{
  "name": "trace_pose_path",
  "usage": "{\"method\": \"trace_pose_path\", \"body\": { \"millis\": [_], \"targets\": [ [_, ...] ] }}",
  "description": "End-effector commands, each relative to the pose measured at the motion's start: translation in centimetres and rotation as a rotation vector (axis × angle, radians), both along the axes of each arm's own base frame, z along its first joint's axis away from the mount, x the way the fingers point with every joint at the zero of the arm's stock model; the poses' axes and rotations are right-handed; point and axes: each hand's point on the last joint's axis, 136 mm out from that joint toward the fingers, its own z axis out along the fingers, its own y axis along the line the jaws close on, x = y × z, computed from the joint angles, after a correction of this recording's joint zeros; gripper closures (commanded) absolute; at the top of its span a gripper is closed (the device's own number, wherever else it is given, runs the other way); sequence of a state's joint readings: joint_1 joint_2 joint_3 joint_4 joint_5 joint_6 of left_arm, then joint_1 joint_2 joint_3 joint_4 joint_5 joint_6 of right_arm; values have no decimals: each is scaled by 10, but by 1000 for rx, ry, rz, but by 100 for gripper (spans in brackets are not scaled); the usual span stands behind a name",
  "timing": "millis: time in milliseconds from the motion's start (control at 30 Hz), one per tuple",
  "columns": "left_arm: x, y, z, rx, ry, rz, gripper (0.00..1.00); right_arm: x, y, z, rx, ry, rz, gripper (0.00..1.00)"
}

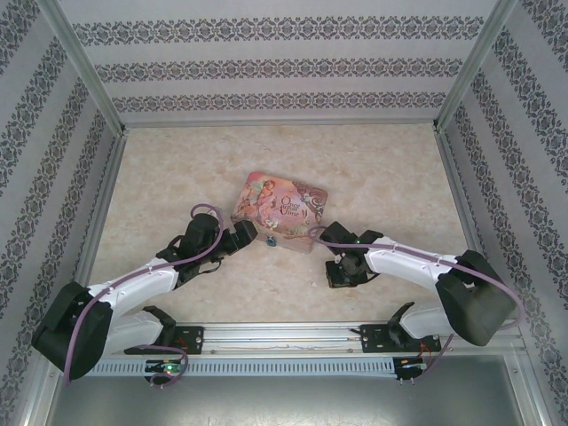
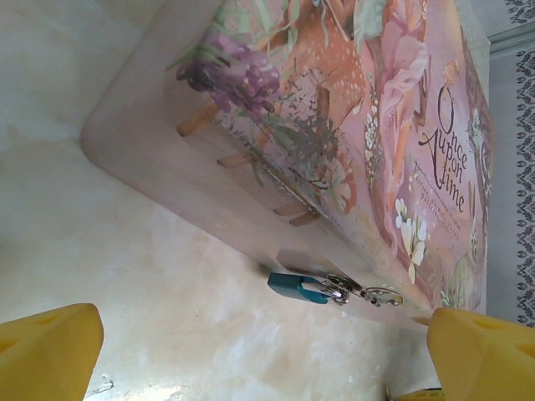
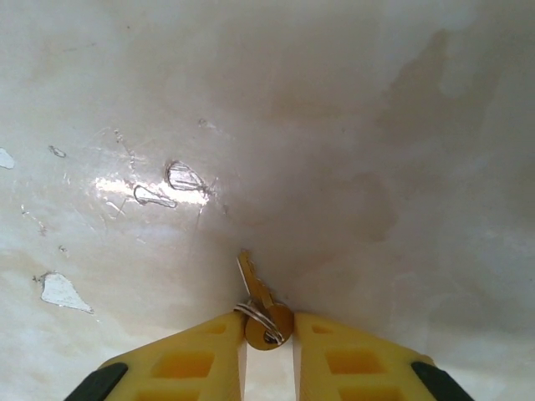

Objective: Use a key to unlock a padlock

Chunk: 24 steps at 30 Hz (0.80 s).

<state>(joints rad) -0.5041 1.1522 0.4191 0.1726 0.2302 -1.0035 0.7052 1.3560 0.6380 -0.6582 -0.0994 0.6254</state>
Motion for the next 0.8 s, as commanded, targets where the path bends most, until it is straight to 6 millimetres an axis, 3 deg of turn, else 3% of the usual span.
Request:
{"method": "trace_pose_path", "body": {
  "millis": [0,333,500,633,767],
  "targets": [
    [10,-9,20,-26,-57,-4,1,6,3,0,-11,-31,22,84],
    [11,-1,42,38,-126,-10,1,15,1,16,-12,-96,48,99],
    [10,4,56,52,-163,-4,1,22,4,28,6,-143,84,100],
    [9,1,75,35,-184,-21,1,33,16,50,74,-231,142,100],
    [8,-10,107,3,-252,-91,1,51,38,88,209,-396,215,100]
  ]
}}
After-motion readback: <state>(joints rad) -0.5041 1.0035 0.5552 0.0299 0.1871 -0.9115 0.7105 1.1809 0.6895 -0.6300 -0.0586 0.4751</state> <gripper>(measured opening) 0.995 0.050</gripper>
